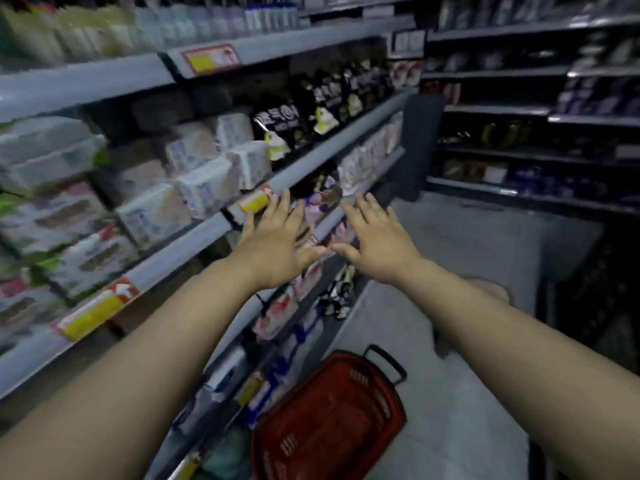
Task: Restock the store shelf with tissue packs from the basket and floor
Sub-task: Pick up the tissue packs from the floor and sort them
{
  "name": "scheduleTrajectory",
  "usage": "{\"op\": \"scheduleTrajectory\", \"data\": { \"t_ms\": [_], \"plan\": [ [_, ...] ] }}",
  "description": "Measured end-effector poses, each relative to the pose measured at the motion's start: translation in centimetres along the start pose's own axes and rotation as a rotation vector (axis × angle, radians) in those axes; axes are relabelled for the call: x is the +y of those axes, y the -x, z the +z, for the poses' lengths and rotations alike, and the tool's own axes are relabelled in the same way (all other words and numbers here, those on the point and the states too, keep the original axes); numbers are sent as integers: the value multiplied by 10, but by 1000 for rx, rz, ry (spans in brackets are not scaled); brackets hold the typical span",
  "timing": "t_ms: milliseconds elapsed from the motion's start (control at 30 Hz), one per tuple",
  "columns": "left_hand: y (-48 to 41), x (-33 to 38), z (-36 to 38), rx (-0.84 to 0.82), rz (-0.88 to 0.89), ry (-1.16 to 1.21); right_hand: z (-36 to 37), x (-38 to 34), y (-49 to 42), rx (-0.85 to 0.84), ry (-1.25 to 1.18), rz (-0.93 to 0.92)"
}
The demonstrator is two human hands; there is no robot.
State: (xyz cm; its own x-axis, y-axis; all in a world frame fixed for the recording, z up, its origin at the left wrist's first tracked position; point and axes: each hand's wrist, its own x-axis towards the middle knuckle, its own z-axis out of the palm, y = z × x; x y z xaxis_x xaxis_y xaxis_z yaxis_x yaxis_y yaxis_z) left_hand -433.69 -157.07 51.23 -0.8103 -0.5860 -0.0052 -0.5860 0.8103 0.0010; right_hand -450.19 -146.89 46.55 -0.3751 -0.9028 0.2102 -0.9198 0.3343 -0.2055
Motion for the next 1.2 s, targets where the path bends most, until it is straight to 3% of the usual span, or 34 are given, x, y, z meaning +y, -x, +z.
{"op": "scheduleTrajectory", "data": {
  "t_ms": [400,600,833,1033,1200],
  "plan": [
    [-84,209,203,-407,508,-73,138,189,187,-229,-130,638],
    [-80,289,334,-491,763,-158,234,227,292,-314,-172,946],
    [-38,353,509,-630,1037,-225,372,223,429,-380,-301,1291],
    [13,391,676,-832,1106,-284,510,215,531,-434,-416,1507],
    [54,404,812,-1045,946,-187,631,217,589,-350,-605,1689]
  ]
}}
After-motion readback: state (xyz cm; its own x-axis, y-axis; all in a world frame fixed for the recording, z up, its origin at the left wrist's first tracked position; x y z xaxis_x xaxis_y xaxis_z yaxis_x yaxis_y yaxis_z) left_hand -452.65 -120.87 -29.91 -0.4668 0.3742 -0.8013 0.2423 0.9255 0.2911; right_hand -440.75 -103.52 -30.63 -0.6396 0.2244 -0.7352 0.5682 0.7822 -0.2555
